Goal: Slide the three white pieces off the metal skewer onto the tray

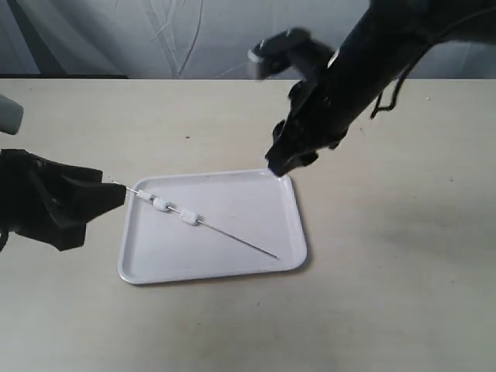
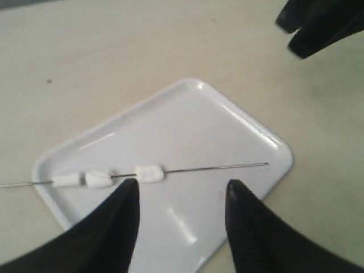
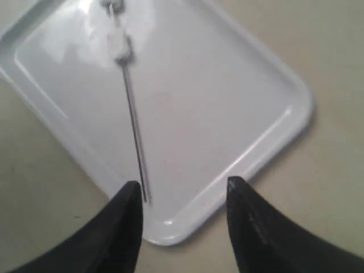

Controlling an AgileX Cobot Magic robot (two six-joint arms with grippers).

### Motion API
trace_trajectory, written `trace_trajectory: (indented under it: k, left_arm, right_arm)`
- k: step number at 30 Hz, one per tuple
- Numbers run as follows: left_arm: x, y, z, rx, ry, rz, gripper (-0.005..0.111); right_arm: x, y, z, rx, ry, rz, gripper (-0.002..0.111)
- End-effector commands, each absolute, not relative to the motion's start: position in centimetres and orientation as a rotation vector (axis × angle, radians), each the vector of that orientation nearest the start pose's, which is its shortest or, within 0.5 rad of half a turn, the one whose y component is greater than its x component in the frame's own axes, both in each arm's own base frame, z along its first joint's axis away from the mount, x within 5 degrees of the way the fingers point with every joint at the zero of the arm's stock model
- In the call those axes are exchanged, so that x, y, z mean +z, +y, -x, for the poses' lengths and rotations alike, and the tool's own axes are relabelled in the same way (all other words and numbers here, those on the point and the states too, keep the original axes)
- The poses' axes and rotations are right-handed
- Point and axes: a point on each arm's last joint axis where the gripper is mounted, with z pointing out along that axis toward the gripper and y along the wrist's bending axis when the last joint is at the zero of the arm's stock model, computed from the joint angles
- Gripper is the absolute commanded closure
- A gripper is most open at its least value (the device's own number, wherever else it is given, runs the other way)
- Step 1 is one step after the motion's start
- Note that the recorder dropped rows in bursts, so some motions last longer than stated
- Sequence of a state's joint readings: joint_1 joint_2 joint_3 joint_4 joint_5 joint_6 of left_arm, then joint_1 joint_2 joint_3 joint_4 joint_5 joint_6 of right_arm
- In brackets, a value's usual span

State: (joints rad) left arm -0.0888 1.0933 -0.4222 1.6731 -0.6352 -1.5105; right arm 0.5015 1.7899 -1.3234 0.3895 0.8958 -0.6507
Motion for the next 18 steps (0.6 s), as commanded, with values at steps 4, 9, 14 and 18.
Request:
trace_trajectory:
  k: [4, 9, 14, 18]
  left_arm:
    - [20.9, -7.6, -18.9, -0.747, 2.124, -0.616, 0.06]
    - [21.3, -7.6, -19.2, -0.828, 2.123, -0.455, 0.06]
    - [21.4, -7.7, -19.1, -0.85, 2.128, -0.436, 0.06]
    - [21.4, -7.7, -19.1, -0.859, 2.125, -0.44, 0.06]
  right_arm:
    - [15.5, 26.1, -29.7, 0.433, 2.402, 1.66, 0.063]
    - [13.5, 27.5, -28.8, 0.367, 2.372, 1.762, 0.063]
    - [12.5, 27.4, -28.9, 0.339, 2.408, 1.755, 0.063]
    - [12.2, 27.2, -29.1, 0.303, 2.432, 1.728, 0.064]
